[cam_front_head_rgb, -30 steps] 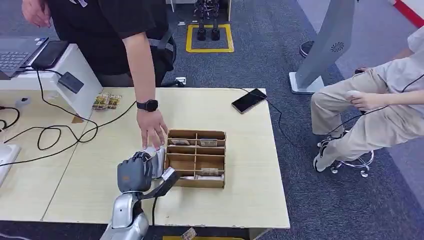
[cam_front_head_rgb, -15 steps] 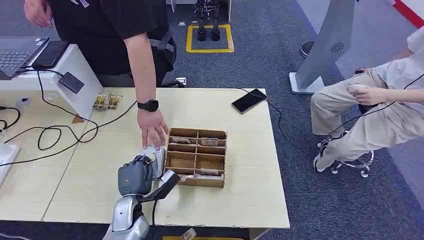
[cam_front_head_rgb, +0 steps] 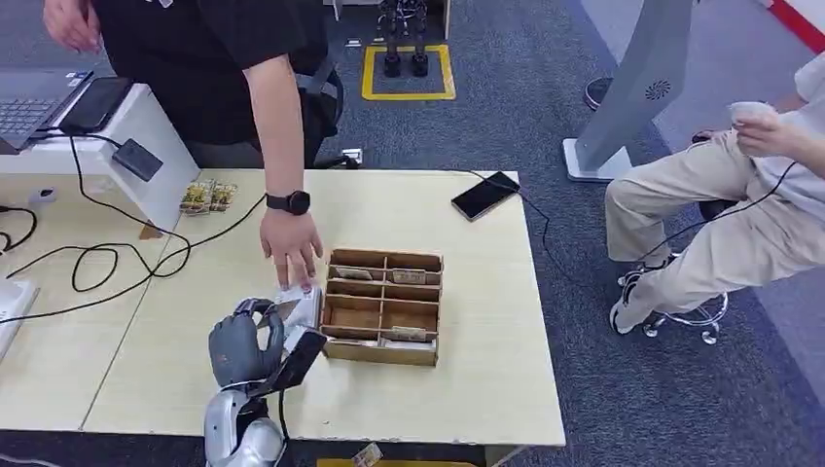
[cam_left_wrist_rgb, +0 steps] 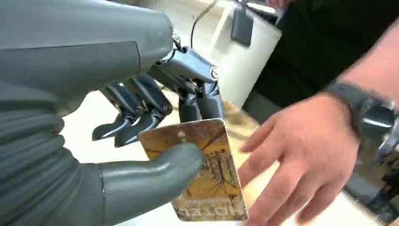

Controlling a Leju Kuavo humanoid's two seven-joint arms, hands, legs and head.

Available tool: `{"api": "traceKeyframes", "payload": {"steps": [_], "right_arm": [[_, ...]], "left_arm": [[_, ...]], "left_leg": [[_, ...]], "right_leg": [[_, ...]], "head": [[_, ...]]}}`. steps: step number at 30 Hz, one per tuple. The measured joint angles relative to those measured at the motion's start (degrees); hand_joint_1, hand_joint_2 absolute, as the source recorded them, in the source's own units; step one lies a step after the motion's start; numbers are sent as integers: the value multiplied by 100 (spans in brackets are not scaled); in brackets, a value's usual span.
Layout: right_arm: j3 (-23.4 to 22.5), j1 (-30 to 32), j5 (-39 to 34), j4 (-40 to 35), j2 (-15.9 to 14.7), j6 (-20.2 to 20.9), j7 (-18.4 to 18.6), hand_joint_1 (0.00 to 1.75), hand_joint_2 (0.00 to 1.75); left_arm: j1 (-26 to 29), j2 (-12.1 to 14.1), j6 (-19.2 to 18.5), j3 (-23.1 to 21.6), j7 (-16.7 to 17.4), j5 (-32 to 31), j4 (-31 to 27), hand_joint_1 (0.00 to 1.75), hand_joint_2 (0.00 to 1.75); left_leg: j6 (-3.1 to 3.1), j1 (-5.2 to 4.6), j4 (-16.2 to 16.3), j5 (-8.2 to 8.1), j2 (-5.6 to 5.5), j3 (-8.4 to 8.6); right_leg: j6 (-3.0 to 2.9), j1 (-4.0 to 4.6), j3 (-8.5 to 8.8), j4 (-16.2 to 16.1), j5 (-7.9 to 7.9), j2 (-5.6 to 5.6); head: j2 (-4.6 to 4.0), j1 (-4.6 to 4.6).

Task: Pass the card to the sensor for recognition and then transmit it.

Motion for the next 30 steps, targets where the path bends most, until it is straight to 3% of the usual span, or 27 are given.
{"api": "traceKeyframes", "payload": {"steps": [8, 13, 23, 24, 25, 30], "right_arm": [[-94, 5, 125, -35, 2, 0, -26, 0, 175], [-188, 0, 144, -44, 2, 0, -79, 0, 175], [-310, -2, 135, -39, 2, 2, -186, 0, 175], [-310, -1, 131, -39, 2, 2, -188, 0, 175], [-310, -1, 120, -37, 2, 2, -188, 0, 175], [-308, 0, 15, -35, 2, 2, -188, 0, 175]], "left_arm": [[110, -41, -7, 83, -644, 974, -906, 175, 175], [169, -37, -24, 70, -719, 1511, -1434, 175, 175], [232, 35, -61, -429, -640, 2833, -2085, 175, 175], [232, 42, -59, -459, -640, 2870, -2115, 94, 175], [232, 48, -59, -488, -640, 2927, -2144, 0, 175], [223, 79, -59, -582, -795, 3492, -2251, 0, 175]], "left_leg": [[0, 1, 0, 0, 1, -5], [0, 1, 0, 0, 2, -7], [0, 0, 0, 0, -1, -10], [0, 0, 0, 0, 0, -10], [0, 0, 0, -1, 0, -10], [0, 0, 0, -1, 1, -10]], "right_leg": [[0, 1, -9, 0, 0, 1], [-1, 2, -12, 0, 0, 1], [0, 0, -12, 0, 0, 0], [0, 0, -12, 0, 0, 1], [0, 0, -13, 0, 0, 1], [0, 1, -15, 0, 0, 1]], "head": [[0, -2], [0, -2], [0, -2], [0, -2], [0, -2], [0, -2]]}}
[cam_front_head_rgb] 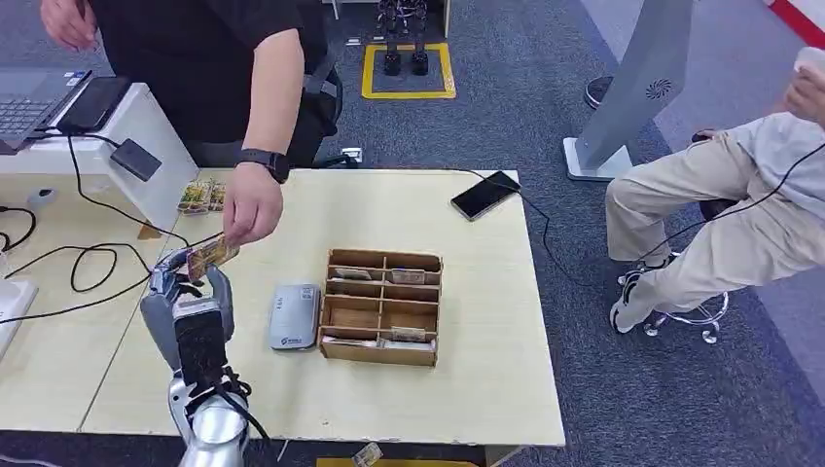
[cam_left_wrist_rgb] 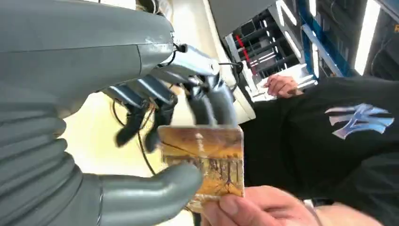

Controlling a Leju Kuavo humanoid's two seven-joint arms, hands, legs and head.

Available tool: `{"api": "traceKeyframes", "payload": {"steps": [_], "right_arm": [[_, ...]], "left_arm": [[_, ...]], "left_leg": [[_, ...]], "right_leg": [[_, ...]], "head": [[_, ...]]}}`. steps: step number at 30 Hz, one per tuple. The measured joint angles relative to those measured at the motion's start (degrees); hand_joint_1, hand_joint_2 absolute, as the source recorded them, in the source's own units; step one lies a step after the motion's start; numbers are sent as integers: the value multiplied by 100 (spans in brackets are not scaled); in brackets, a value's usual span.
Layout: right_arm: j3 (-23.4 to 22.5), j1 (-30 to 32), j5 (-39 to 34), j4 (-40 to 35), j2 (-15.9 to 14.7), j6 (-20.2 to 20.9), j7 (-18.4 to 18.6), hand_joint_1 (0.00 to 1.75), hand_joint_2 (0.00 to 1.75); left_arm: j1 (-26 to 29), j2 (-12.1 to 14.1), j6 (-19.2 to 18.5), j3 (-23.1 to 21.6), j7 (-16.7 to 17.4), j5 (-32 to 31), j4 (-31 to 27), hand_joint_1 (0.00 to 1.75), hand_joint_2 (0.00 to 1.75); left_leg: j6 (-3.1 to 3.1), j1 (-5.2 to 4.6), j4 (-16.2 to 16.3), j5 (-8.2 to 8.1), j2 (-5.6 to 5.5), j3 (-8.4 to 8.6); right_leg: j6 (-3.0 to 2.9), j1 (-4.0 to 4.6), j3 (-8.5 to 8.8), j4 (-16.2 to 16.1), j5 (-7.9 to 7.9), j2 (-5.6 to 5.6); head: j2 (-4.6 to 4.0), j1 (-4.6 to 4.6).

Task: Pass the card to the sensor for recognition and then transmit it.

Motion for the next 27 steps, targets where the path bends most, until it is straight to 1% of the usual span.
{"api": "traceKeyframes", "payload": {"steps": [2, 5, 7, 10, 13, 16, 17, 19, 21, 23, 27], "right_arm": [[2, 0, -35, 0, 0, -2, 0, 0, 175], [26, 0, -111, 0, 0, 0, -2, 0, 175], [70, 5, -166, 0, -2, 0, -2, 0, 175], [120, 8, -280, 0, -2, 2, -2, 0, 175], [182, 20, -383, 0, -2, 9, -2, 0, 175], [238, 22, -499, -4, -2, 13, -2, 0, 175], [256, 22, -527, -4, -2, 13, -2, 0, 175], [282, 24, -593, -7, -2, 11, -2, 0, 175], [325, 27, -647, -9, -2, 11, -2, 0, 175], [367, 27, -660, -9, -2, 13, -2, 0, 175], [446, 32, -770, -13, -7, 11, -2, 0, 175]], "left_arm": [[2, 15, -4, -37, -95, 150, -55, 0, 175], [43, 72, -144, -163, -328, 503, -211, 0, 175], [123, 129, -179, -276, -420, 565, -356, 0, 175], [262, 203, -453, -422, -540, 821, -599, 0, 175], [391, 308, -844, -628, -634, 967, -824, 0, 175], [505, 505, -1494, -938, -737, 1085, -1030, 0, 175], [544, 577, -1680, -1044, -819, 1126, -1088, 0, 175], [617, 649, -2049, -1213, -1043, 1326, -1209, 0, 175], [655, 708, -2392, -1356, -1182, 1478, -1298, 0, 175], [686, 756, -2509, -1480, -1229, 1511, -1364, 0, 175], [713, 804, -2767, -1571, -1281, 1437, -1381, 0, 175]], "left_leg": [[0, 0, 0, 0, 0, 0], [0, 1, 0, 0, 0, -1], [0, 1, 0, 0, 1, -1], [0, 0, 0, -1, 1, -1], [2, 0, 0, -2, 1, -3], [2, 0, 0, -2, 0, -3], [2, 0, 0, -2, 1, -3], [1, 0, 0, -3, 2, -3], [1, 0, 0, -3, 1, -3], [0, 0, 0, -3, 2, -2], [0, 0, 0, -3, 2, -2]], "right_leg": [[0, 0, 0, 0, 0, 0], [0, 0, 0, 0, 0, 0], [0, 0, 0, 0, 0, 0], [0, 0, -1, 0, -1, 1], [0, 0, -2, 0, -1, 1], [0, -1, -2, 0, -1, 1], [0, 0, -2, 0, -1, 1], [0, 0, -3, 0, -1, 1], [0, 0, -3, 0, -1, 1], [0, 0, -3, 0, -1, 1], [0, 0, -3, 0, -1, 1]], "head": [[0, 0], [0, 0], [0, 0], [0, 0], [0, 0], [0, 0], [0, 0], [0, 0], [0, 2], [0, 0], [0, 0]]}}
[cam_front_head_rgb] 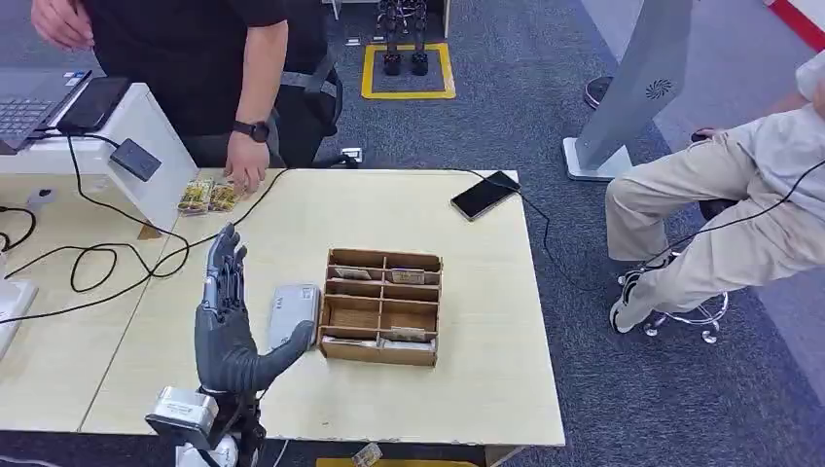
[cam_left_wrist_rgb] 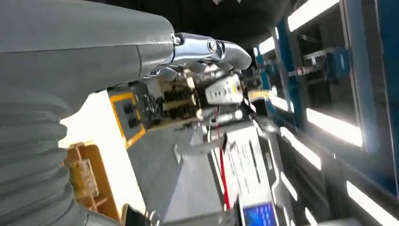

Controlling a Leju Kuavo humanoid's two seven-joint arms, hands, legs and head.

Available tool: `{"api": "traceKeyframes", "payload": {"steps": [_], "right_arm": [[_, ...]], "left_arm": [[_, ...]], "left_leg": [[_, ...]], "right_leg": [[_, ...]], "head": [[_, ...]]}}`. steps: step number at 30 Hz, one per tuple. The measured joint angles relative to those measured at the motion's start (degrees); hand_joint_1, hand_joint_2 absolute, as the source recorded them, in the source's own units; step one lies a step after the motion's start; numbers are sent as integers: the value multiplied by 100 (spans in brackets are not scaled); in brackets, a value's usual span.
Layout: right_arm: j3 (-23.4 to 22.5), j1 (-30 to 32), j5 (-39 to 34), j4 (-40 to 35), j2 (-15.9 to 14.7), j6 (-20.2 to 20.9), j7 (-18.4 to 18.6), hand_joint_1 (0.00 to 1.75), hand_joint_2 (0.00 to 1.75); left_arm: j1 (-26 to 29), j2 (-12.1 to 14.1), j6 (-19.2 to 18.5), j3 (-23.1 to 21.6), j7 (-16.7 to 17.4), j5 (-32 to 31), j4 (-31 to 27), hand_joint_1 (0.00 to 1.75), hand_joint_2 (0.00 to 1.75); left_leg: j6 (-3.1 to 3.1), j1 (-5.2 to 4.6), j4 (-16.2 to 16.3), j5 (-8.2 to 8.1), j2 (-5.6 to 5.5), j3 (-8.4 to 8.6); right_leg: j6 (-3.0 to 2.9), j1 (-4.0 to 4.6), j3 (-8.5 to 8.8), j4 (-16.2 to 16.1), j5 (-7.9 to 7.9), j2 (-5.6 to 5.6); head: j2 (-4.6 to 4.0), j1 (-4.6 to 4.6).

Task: Pass the card to the sensor for recognition and then transmit it.

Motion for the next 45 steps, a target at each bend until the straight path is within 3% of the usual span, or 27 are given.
{"api": "traceKeyframes", "payload": {"steps": [6, 11, 21, 32, 45], "right_arm": [[90, 28, -78, -2, -24, -2, 0, 0, 175], [199, 44, -210, 0, -42, -4, 0, 0, 175], [341, 67, -308, 2, -55, -9, 2, 0, 175], [380, 88, -323, 7, -68, -11, 4, 0, 175], [330, 118, 35, -83, -52, -11, 232, 0, 175]], "left_arm": [[4, 44, -168, -138, -7, -191, 0, 0, 175], [-6, 166, -177, -379, 236, -1291, 57, 0, 175], [-107, 402, -221, -727, 696, -2427, 314, 0, 175], [-206, 542, -223, -855, 787, -2601, 536, 0, 175], [-646, 735, 131, -1312, 2497, -5550, 1039, 0, 175]], "left_leg": [[0, 0, 0, 0, 0, 0], [0, 0, 0, -1, 2, -1], [0, 0, 0, 0, 2, -2], [0, 0, 0, -1, 3, -4], [0, 0, 0, 0, 3, -5]], "right_leg": [[0, 0, 0, 0, 0, 0], [0, 0, -1, 0, 0, 2], [0, 0, -5, 0, 0, 2], [0, 0, -7, 0, 0, 4], [0, 0, -8, 0, 0, 4]], "head": [[0, 0], [0, 0], [0, 0], [0, 0], [0, 0]]}}
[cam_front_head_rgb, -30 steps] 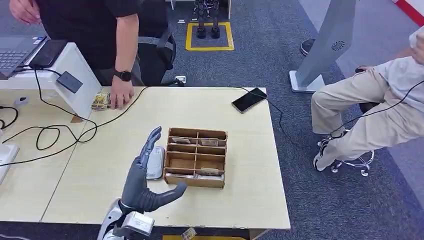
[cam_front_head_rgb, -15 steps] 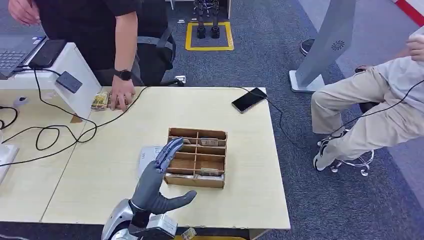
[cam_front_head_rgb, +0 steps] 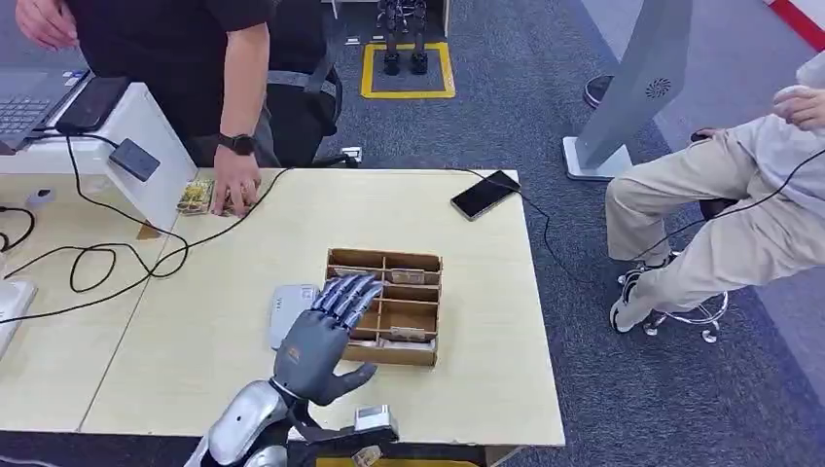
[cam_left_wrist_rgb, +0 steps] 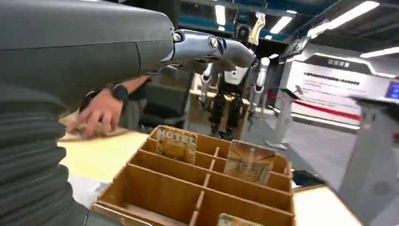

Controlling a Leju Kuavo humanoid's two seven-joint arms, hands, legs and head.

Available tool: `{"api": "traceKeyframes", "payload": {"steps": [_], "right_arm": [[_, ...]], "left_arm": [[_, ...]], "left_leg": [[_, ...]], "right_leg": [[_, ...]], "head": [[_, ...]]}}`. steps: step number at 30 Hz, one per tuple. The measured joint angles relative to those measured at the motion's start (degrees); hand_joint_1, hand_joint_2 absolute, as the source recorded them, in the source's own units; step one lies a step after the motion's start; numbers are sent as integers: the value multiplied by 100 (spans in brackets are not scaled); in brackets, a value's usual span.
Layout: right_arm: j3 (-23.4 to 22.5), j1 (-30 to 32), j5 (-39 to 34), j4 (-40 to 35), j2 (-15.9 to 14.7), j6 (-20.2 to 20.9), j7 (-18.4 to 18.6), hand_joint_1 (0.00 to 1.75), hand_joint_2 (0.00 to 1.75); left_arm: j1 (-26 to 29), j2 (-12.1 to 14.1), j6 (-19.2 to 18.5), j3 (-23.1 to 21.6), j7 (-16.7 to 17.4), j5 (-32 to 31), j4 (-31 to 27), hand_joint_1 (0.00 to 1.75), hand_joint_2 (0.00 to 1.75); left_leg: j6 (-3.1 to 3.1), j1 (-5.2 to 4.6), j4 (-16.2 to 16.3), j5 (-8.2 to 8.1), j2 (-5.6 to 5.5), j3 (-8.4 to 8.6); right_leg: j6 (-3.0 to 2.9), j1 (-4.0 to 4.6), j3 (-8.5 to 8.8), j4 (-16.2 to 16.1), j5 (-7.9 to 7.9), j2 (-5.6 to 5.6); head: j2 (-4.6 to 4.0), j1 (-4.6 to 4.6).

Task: Pass the card to the sensor for recognition and then transmit it.

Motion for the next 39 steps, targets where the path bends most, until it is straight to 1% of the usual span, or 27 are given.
{"api": "traceKeyframes", "payload": {"steps": [3, 6, 10, 12, 17, 20, 25, 29, 38, 39], "right_arm": [[-61, 9, 94, -46, 26, 0, 17, 0, 175], [-114, 13, 129, -81, 46, -2, 31, 0, 175], [-243, 12, 299, -171, 105, -2, 122, 0, 175], [-319, 15, 374, -216, 147, -2, 129, 0, 175], [-456, 14, 459, -275, 190, -2, 122, 0, 175], [-540, 6, 522, -288, 203, -2, 118, 0, 175], [-597, 7, 553, -302, 216, -2, 118, 0, 175], [-702, 3, 686, -328, 234, -2, 118, 0, 175], [-874, -19, 813, -330, 249, -2, 61, 0, 175], [-883, -22, 811, -330, 251, -2, 52, 0, 175]], "left_arm": [[-88, 22, 2, -94, 398, -448, 125, 0, 175], [-143, 39, 2, -146, 518, -588, 223, 0, 175], [-216, 48, -88, -162, 1084, -1191, 389, 0, 175], [-236, 52, -138, -162, 1252, -1366, 472, 0, 175], [-264, 70, -192, -164, 1348, -1492, 634, 0, 175], [-268, 70, -304, -164, 1453, -1540, 702, 0, 175], [-287, 70, -403, -164, 1503, -1580, 789, 0, 175], [-296, 72, -531, -164, 1641, -1678, 879, 0, 175], [-295, 74, -597, -164, 1689, -1709, 1038, 0, 175], [-294, 74, -595, -164, 1698, -1719, 1045, 120, 175]], "left_leg": [[0, 0, 0, 0, 0, -1], [0, 0, 0, 0, -1, -4], [0, 0, 0, 0, 0, -4], [0, 0, 0, 0, 0, -4], [0, 0, 0, 0, 0, -5], [0, 0, 0, 0, 0, -5], [0, 0, 0, 0, 0, -6], [0, 0, 0, 0, 0, -6], [0, 0, 0, 0, 0, -7], [0, 0, 0, 0, 0, -7]], "right_leg": [[0, 0, -1, 0, 0, 0], [0, 0, -3, 0, 0, 0], [0, 0, -3, 0, 0, 0], [0, 0, -4, 0, 0, 0], [0, 0, -4, 0, 0, 0], [0, 0, -5, 0, 0, 0], [0, 0, -5, 0, 0, 0], [0, 0, -5, 0, 0, 0], [0, 0, -5, 0, 0, 0], [0, 0, -5, 0, 0, 0]], "head": [[0, 0], [0, 0], [0, 0], [0, 0], [0, 0], [0, 0], [0, 0], [0, 0], [0, 0], [0, 0]]}}
